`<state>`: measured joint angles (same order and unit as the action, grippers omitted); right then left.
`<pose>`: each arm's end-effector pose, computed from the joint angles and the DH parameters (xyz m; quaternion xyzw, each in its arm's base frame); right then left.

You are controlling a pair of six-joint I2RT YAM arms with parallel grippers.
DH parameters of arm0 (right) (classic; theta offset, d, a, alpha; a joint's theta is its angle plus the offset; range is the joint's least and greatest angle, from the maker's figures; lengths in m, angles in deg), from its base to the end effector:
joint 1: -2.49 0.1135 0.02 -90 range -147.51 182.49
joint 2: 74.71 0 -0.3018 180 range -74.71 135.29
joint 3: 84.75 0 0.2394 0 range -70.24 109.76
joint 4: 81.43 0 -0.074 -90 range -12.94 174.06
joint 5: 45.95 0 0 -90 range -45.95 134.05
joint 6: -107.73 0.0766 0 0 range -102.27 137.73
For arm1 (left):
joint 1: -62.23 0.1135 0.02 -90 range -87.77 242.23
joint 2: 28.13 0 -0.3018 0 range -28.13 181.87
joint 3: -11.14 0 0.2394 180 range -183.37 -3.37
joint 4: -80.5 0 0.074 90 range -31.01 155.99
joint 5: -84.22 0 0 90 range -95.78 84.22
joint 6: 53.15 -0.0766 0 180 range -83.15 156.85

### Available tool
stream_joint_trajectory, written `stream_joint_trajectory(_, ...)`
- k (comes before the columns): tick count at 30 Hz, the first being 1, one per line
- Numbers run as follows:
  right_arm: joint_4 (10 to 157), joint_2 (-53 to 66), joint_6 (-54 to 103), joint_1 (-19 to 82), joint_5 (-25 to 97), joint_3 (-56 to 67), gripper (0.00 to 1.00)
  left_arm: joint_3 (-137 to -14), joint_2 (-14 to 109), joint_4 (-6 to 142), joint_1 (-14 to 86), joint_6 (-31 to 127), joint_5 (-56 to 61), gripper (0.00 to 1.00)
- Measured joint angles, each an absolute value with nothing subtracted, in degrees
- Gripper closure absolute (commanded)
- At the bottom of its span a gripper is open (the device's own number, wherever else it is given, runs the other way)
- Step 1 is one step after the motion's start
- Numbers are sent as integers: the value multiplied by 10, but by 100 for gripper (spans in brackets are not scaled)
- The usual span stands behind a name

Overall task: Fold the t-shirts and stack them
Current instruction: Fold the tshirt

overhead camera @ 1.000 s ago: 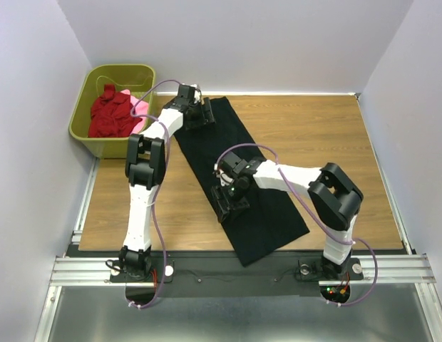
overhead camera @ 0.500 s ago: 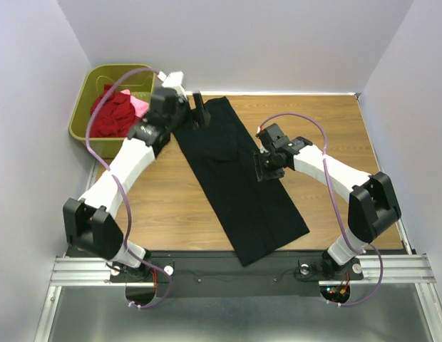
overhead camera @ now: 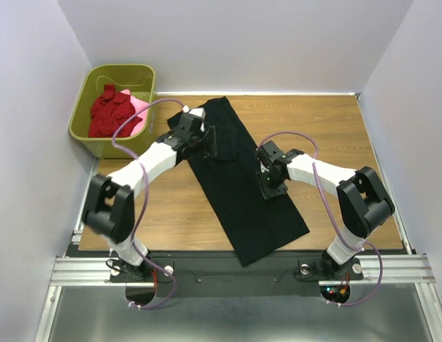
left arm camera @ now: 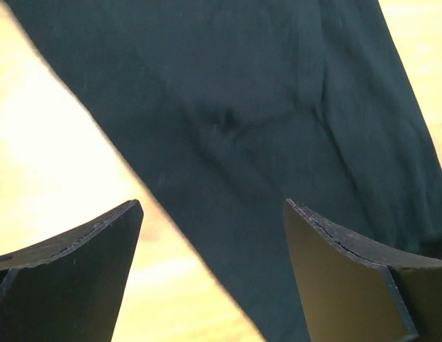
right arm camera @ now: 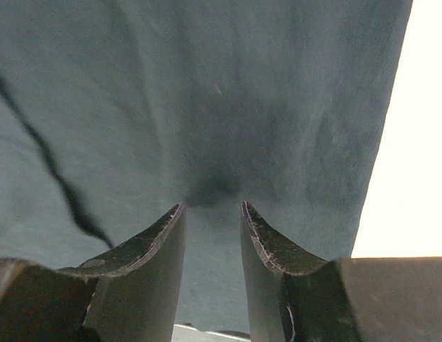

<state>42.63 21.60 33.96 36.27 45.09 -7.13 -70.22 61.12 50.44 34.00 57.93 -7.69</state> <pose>0.2666 0.1767 0.1916 -0.1500 0.9796 0.0484 0.1250 0.3289 -0.1737 0.2898 0.0487 0.8972 -0.1694 0.4050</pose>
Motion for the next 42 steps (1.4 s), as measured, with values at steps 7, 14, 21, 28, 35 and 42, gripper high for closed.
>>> stream_joint_trajectory(7, 425, 216, 342, 363, 429, -114, 59, -835, 774, 505, 340, 579, -86, 21)
stream_joint_trajectory(14, 428, 210, 351, 363, 391, -122, 59, -924, 908, 489, 340, 572, -99, 21)
stream_joint_trajectory(21, 434, 209, 361, 363, 350, -127, 58, -1011, 983, 470, 342, 557, -112, 21)
stream_joint_trajectory(28, 458, 230, 381, 382, 293, -116, 58, -1113, 1044, 447, 362, 545, -93, 20)
stream_joint_trajectory(35, 483, 305, 399, 405, 236, -45, 57, -1231, 1113, 434, 400, 538, -48, 19)
stream_joint_trajectory(42, 488, 329, 392, 405, 241, 8, 50, -1204, 1088, 446, 428, 538, -24, 13)
